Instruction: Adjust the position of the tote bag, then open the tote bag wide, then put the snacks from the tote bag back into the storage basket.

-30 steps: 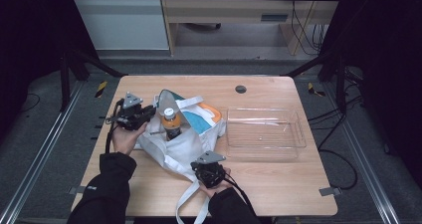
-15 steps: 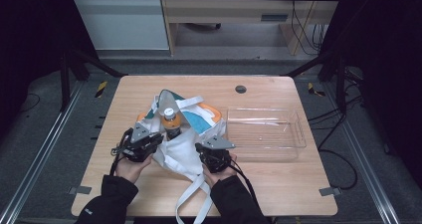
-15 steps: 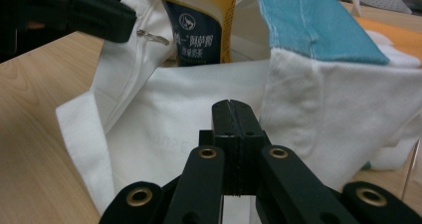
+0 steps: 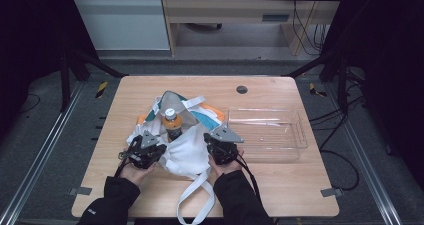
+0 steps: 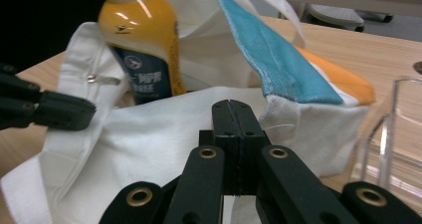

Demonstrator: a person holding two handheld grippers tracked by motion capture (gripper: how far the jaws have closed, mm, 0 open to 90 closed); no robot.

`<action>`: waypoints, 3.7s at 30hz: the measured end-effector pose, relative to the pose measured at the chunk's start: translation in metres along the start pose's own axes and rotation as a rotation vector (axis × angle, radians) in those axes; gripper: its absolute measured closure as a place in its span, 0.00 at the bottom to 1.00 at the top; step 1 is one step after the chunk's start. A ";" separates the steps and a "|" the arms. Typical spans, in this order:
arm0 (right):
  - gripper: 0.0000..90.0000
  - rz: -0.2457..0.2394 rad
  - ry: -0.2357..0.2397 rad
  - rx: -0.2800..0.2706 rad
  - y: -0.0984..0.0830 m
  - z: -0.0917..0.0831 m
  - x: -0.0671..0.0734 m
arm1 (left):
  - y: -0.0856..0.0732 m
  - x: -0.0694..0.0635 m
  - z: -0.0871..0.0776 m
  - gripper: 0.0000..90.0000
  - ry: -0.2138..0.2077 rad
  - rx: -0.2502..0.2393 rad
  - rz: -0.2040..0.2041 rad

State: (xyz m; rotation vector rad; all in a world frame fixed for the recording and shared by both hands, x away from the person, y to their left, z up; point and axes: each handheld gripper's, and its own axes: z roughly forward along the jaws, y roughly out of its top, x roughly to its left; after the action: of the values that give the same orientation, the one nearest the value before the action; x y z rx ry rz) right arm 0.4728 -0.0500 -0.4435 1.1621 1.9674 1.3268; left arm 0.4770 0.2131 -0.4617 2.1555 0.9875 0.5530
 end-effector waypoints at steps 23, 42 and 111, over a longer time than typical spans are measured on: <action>0.93 -0.008 0.027 -0.012 -0.003 -0.010 -0.011 | 0.000 0.000 -0.021 0.87 -0.029 -0.100 -0.040; 0.55 -0.077 0.111 -0.012 -0.001 -0.050 -0.022 | 0.012 0.014 -0.059 0.56 0.021 -0.270 -0.125; 0.22 -0.030 -0.003 0.012 -0.055 -0.142 -0.087 | 0.078 0.018 -0.014 0.42 0.073 -0.295 -0.106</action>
State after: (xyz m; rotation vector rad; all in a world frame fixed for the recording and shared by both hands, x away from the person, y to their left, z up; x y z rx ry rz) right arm 0.3875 -0.2034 -0.4408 1.1350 1.9859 1.2983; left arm 0.5175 0.1964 -0.3934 1.8242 0.9857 0.6840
